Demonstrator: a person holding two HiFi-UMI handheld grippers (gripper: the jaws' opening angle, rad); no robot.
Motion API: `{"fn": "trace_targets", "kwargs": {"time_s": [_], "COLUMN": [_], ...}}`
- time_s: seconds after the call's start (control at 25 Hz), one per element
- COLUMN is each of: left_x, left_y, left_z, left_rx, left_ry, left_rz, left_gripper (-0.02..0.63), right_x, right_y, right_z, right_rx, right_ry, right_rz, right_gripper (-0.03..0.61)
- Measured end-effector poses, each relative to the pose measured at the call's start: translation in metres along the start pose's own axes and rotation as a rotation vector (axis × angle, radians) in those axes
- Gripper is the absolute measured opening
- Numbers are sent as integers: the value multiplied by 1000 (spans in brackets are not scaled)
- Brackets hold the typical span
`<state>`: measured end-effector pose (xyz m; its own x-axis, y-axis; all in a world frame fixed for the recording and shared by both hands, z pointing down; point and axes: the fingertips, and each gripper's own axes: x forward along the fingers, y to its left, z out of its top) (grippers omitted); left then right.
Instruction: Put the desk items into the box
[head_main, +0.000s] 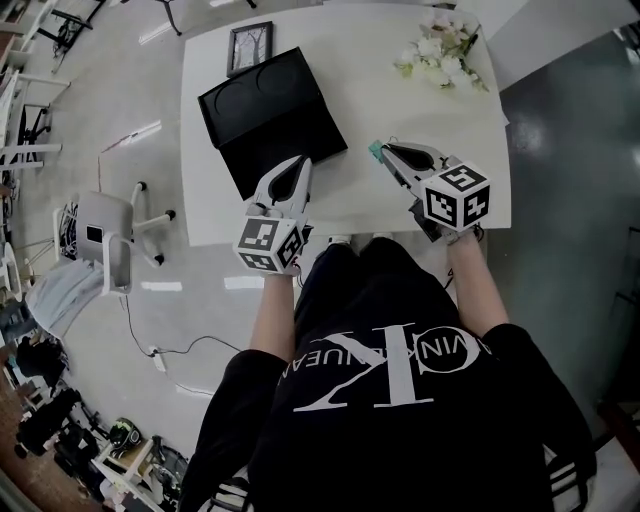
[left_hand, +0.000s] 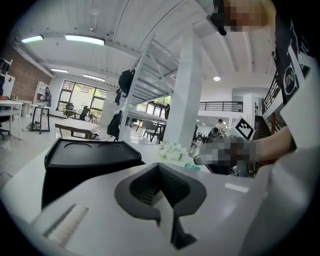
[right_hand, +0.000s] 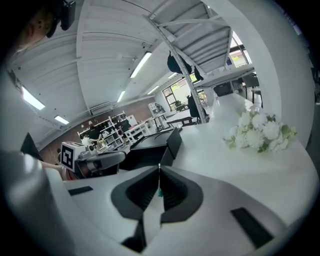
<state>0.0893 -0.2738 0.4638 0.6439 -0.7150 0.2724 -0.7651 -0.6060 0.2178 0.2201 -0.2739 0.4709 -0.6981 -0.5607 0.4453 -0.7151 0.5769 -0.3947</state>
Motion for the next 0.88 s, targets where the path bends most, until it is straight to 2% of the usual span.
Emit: {"fn": "trace_targets", "kwargs": {"time_s": [0.88], "left_x": [-55], "left_y": [53], "left_z": [4], "left_rx": [-33], "left_ry": [-47], "left_rz": [151], "left_gripper": [9], "right_x": [57], "right_y": [51], "right_z": [29], "right_rx": [-90], "right_ry": [19], "right_rz": [131], "right_gripper": [19]}}
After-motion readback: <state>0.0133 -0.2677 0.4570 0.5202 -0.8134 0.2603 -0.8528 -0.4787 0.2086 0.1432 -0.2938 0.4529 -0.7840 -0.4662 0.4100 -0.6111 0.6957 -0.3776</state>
